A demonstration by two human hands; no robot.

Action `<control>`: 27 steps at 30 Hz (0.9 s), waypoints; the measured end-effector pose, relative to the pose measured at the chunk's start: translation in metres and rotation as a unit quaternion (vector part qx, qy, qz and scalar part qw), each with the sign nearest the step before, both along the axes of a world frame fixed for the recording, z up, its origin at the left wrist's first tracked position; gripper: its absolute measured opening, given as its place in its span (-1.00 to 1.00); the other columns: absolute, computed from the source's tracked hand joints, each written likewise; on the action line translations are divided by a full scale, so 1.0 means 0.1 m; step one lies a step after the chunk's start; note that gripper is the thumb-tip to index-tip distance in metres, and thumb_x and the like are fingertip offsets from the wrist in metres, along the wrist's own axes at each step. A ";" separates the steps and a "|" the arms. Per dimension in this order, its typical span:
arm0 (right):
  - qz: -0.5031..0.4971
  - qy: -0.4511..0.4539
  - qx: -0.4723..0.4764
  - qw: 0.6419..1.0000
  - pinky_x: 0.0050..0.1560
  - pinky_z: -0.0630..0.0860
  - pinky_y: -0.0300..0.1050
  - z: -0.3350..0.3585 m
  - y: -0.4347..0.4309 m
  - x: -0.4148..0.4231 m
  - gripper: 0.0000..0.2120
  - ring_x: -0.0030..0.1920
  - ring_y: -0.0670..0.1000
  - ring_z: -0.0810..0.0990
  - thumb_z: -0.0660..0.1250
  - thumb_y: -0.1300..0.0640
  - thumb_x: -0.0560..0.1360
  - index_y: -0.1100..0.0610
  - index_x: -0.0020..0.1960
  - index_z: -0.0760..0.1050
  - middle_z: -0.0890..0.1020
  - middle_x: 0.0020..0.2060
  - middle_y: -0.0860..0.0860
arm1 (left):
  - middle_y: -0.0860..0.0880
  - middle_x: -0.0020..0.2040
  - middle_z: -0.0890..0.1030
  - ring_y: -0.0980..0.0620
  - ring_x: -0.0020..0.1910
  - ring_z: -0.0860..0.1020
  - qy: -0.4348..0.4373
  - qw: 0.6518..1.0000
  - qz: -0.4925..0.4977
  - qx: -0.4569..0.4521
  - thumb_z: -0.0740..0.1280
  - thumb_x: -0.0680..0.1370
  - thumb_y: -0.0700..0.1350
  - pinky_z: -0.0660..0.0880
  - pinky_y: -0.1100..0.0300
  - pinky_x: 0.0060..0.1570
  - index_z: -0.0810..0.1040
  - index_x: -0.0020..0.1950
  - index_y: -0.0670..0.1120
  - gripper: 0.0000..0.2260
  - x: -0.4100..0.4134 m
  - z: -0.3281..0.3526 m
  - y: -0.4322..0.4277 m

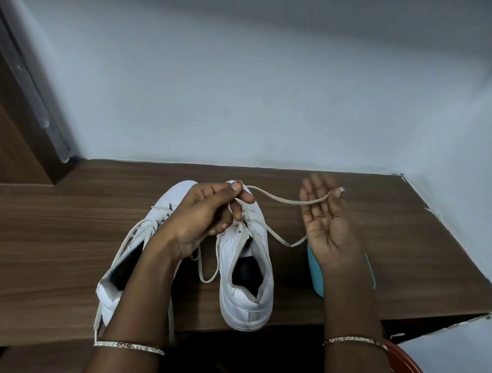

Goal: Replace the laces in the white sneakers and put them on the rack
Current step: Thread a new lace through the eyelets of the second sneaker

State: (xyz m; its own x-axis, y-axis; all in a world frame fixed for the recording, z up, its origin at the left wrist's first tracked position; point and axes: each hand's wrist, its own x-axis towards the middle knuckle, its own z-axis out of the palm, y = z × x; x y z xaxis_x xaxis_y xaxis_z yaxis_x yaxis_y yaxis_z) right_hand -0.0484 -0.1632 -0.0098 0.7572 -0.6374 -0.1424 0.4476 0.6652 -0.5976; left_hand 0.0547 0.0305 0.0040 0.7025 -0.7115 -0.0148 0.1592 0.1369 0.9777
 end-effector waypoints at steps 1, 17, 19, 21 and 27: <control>0.017 0.066 -0.048 0.997 0.14 0.62 -0.07 0.00 0.04 0.01 -0.75 0.12 0.06 0.69 0.20 0.12 0.65 0.22 0.22 0.51 0.70 0.10 0.13 | -0.13 -0.37 0.55 0.10 -0.60 0.32 0.007 1.000 0.002 -0.012 0.25 0.63 -0.05 0.15 0.32 -0.59 0.66 -0.07 -0.19 -0.72 -0.01 0.01 -0.02; 0.074 0.341 -0.589 0.729 -0.10 0.59 -0.05 0.27 0.44 0.07 -0.75 -0.22 -0.09 0.64 0.54 -0.15 0.35 -0.01 -0.10 0.68 0.68 -0.28 -0.08 | -0.19 -0.23 0.68 0.06 -0.55 0.48 -0.005 0.989 0.136 -0.064 0.26 0.64 -0.17 0.29 0.31 -0.57 0.52 0.07 -0.32 -0.81 -0.01 -0.03 -0.12; 0.144 0.279 -0.608 0.729 -0.07 0.61 0.06 0.22 0.47 0.11 -0.70 -0.22 0.03 0.67 0.55 -0.13 0.33 -0.04 0.02 0.70 0.69 -0.27 -0.06 | -0.18 -0.22 0.69 0.07 -0.57 0.47 -0.006 0.991 0.123 -0.062 0.26 0.64 -0.17 0.27 0.31 -0.57 0.52 0.06 -0.30 -0.82 -0.02 -0.02 -0.12; 0.158 0.243 -0.620 0.729 -0.11 0.58 -0.01 0.18 0.52 0.14 -0.72 -0.29 -0.03 0.63 0.55 -0.02 0.39 -0.03 0.09 0.69 0.70 -0.26 -0.07 | -0.18 -0.20 0.70 0.09 -0.60 0.44 -0.002 0.992 0.111 -0.058 0.26 0.63 -0.16 0.25 0.33 -0.58 0.52 0.06 -0.29 -0.82 -0.03 -0.01 -0.12; 0.114 0.206 -0.588 0.774 -0.14 0.60 0.13 0.15 0.55 0.17 -0.95 -0.26 0.11 0.66 0.51 0.14 0.45 0.10 -0.09 0.72 0.71 -0.28 0.05 | -0.21 -0.06 0.70 0.14 -0.64 0.39 0.022 0.993 0.098 -0.057 0.26 0.63 -0.11 0.20 0.38 -0.65 0.52 0.07 -0.27 -0.79 -0.04 0.02 -0.10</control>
State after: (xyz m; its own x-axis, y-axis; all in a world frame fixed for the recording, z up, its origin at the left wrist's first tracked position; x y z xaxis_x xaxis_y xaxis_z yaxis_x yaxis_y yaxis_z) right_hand -0.0312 -0.1077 0.0053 0.9139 -0.3663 0.1751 0.0084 -0.4140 -0.9103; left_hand 0.0509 0.0200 0.0056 0.8284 -0.5596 0.0248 0.1605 0.2796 0.9466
